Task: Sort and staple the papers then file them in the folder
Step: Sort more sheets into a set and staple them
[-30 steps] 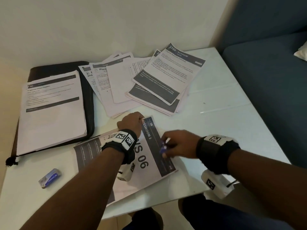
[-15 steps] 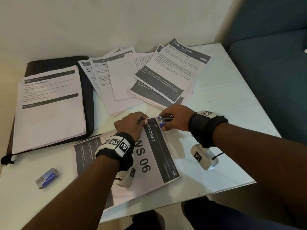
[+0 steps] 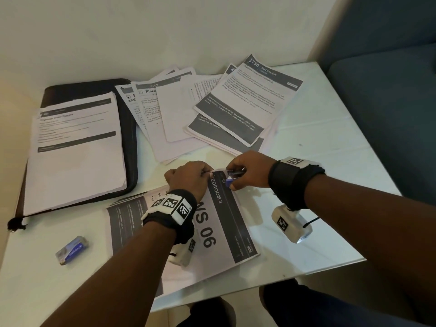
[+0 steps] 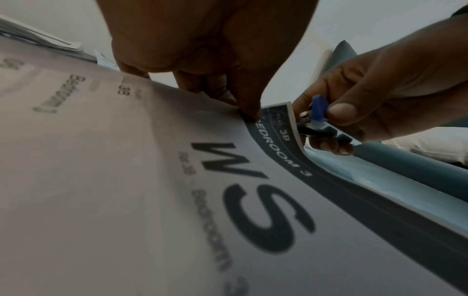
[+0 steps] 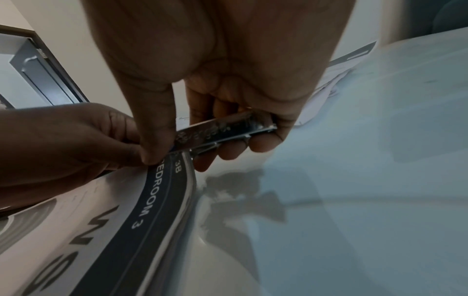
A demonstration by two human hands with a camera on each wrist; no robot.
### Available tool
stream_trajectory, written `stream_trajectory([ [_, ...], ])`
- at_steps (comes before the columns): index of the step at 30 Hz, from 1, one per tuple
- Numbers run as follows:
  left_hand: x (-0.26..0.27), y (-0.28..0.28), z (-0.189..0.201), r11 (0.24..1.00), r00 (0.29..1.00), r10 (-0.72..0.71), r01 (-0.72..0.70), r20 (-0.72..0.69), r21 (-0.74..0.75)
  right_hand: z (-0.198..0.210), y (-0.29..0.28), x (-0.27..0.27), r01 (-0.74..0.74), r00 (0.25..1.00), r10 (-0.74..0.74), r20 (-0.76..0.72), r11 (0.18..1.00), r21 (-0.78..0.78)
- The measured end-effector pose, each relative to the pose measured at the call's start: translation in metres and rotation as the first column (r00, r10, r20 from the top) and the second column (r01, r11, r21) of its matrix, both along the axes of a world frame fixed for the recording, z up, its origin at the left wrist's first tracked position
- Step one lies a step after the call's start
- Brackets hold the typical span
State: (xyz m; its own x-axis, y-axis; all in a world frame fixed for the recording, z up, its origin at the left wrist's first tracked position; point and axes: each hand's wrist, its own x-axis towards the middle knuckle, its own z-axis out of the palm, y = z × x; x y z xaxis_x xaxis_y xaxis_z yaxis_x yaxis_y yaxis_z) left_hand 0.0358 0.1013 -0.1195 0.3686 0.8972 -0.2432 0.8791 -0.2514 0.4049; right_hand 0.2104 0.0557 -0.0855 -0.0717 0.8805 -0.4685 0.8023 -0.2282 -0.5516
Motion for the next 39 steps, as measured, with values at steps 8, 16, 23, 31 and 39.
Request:
stream_trajectory([
  [8, -0.004, 0.000, 0.002, 1.000, 0.999, -0.005, 0.005, 0.038, -0.003, -0.005, -0.004, -0.008, -0.023, 0.997, 0.024, 0.077, 1.000, -0.016],
  [16, 0.000, -0.003, 0.005, 1.000, 1.000, -0.019, 0.019, 0.018, 0.006, -0.008, -0.003, -0.014, 0.018, 0.997, -0.021, 0.075, 0.999, 0.043],
  [23, 0.000, -0.002, -0.001, 0.999, 0.998, -0.046, 0.045, 0.035, 0.017, -0.009, -0.002, -0.016, 0.038, 0.997, -0.044, 0.063, 0.995, 0.093],
  [31, -0.002, 0.000, -0.006, 0.994, 0.992, -0.103, 0.100, 0.077, 0.036, -0.009, -0.001, -0.014, 0.067, 0.996, -0.074, 0.051, 0.990, 0.122],
  [39, -0.008, -0.001, -0.008, 0.988, 0.976, -0.120, 0.135, 0.182, -0.072, -0.010, -0.004, -0.015, 0.071, 0.994, -0.083, 0.073, 0.987, 0.147],
])
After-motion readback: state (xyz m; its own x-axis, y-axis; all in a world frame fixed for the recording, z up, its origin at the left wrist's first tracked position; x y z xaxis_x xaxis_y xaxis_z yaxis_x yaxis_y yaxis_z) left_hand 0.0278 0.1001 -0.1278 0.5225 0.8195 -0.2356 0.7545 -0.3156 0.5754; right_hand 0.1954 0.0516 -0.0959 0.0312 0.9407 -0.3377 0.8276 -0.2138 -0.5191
